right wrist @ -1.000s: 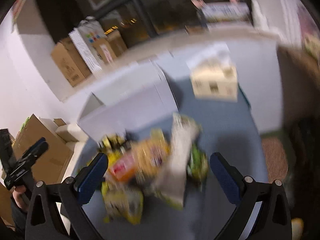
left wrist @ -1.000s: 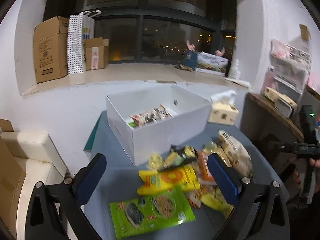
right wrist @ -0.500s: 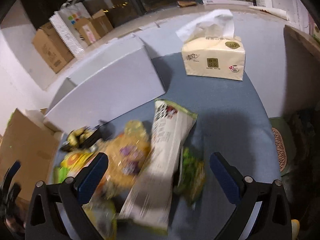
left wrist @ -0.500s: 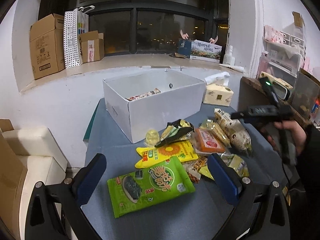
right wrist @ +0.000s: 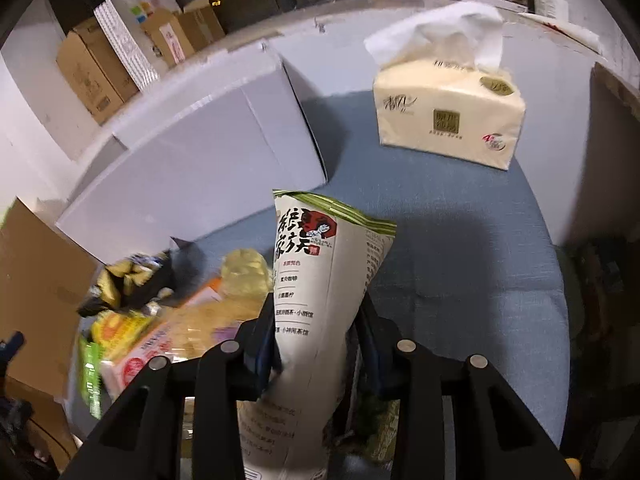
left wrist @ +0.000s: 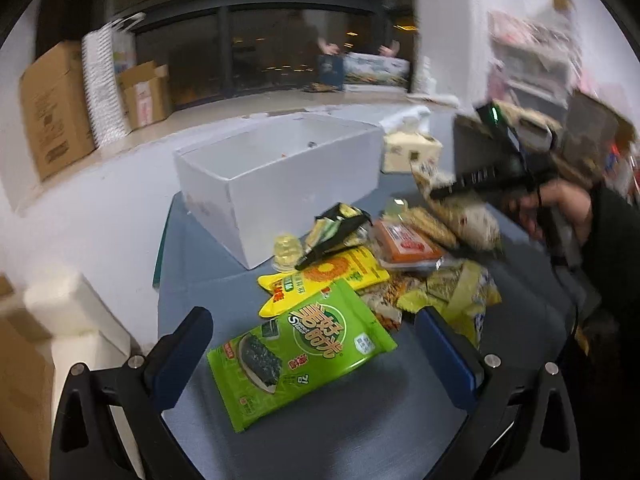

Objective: Organize snacks
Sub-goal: 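Grasp the white printed snack bag with the right tool and lift it, then carry the white bag with the right tool while the left grasps a green seaweed pack, drop both in box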

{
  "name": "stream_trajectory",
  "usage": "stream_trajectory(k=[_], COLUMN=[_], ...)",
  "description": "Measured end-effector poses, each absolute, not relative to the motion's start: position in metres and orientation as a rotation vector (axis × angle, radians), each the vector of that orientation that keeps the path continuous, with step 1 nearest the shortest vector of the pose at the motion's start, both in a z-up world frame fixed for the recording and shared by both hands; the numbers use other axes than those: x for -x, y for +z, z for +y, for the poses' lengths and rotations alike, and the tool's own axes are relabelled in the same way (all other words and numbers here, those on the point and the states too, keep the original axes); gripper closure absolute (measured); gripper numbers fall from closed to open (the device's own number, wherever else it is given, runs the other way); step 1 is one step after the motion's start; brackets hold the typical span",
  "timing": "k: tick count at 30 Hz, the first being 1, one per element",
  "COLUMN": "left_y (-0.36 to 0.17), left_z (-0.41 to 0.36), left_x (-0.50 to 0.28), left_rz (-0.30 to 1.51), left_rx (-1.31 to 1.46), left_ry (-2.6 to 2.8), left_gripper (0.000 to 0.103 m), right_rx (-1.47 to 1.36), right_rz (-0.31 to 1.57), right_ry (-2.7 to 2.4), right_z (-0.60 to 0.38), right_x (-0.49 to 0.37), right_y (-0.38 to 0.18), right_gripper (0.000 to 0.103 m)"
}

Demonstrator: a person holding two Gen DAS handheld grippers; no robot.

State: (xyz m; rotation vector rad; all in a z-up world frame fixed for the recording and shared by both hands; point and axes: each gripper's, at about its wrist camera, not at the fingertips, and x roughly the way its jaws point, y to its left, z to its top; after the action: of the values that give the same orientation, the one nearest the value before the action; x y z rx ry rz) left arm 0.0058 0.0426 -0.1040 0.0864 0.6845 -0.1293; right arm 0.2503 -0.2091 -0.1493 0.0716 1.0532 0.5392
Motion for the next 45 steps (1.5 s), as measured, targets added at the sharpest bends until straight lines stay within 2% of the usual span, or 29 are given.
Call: stream_trajectory(k=[10, 20, 21, 24, 25, 26, 27, 29, 33, 35, 36, 37, 38, 39, 40, 43, 45], left_y=[-0.121, -0.162, -0.164, -0.166, -0.163, -0.160, -0.157, -0.149, -0.151, -0.153, -0.153, -0.155, -0.156, -0.156, -0.155, -0.149, -0.156], left_z=[0.049, 0.049, 0.051, 0.055, 0.055, 0.056, 0.059, 0.064, 0.063, 0.057, 0.053, 0.051, 0.047, 0.044, 0.041, 0.041, 0.039], left_x=[-0.033, -0.074, -0.077, -0.079, -0.076, -0.075, -0.075, -0.072, -0.061, -0.054, -0.051, -0.047, -0.047, -0.048, -0.049, -0.052, -0.058], left_rz=[0.786, 0.960, 0.972, 0.988, 0.972, 0.957, 0.953, 0.939, 0.954, 0.962, 0.963, 0.958, 0.960, 0.970, 0.968, 0.971, 0.994], left_rx=[-0.330, -0.402, -0.399, -0.368, -0.360, -0.350, -0.330, -0.264, -0.272, -0.321, -0.369, -0.418, -0.461, -0.490, -0.501, -0.497, -0.518], left_ry=[-0.387, -0.542, -0.540, -0.520, -0.503, -0.483, -0.458, -0.441, -0.465, -0.503, -0.513, -0.508, -0.501, -0.504, -0.510, -0.570, -0.563], left_gripper=[0.000, 0.001, 0.008, 0.011, 0.020, 0.039, 0.074, 0.075, 0.075, 0.072, 0.064, 0.048, 0.038, 0.020, 0.012, 0.004, 0.004], right_rx=[-0.111, -0.084, -0.096, -0.101, -0.107, -0.115, -0.118, -0.111, -0.097, -0.093, -0.092, -0.086, -0.087, -0.090, -0.096, -0.104, -0.104], right_rz=[0.937, 0.899, 0.902, 0.879, 0.876, 0.872, 0.861, 0.839, 0.804, 0.809, 0.809, 0.812, 0.815, 0.818, 0.823, 0.836, 0.841], right_ry=[0.655, 0.690, 0.686, 0.672, 0.668, 0.666, 0.662, 0.654, 0.662, 0.670, 0.674, 0.680, 0.680, 0.682, 0.685, 0.687, 0.689], right_z=[-0.224, -0.228, -0.231, -0.238, -0.240, -0.242, -0.244, -0.246, -0.241, -0.240, -0.239, -0.238, -0.237, -0.238, -0.238, -0.238, -0.238], right_x=[-0.196, -0.149, -0.147, -0.142, -0.141, -0.141, -0.139, -0.136, -0.136, -0.135, -0.135, -0.135, -0.134, -0.135, -0.135, -0.134, -0.133], right_y=[-0.095, -0.080, -0.081, -0.079, -0.077, -0.075, -0.072, -0.066, -0.057, -0.057, -0.057, -0.059, -0.060, -0.061, -0.063, -0.069, -0.070], right_gripper=[0.063, 0.066, 0.066, 0.067, 0.067, 0.067, 0.067, 0.067, 0.067, 0.067, 0.067, 0.067, 0.067, 0.067, 0.067, 0.067, 0.067])
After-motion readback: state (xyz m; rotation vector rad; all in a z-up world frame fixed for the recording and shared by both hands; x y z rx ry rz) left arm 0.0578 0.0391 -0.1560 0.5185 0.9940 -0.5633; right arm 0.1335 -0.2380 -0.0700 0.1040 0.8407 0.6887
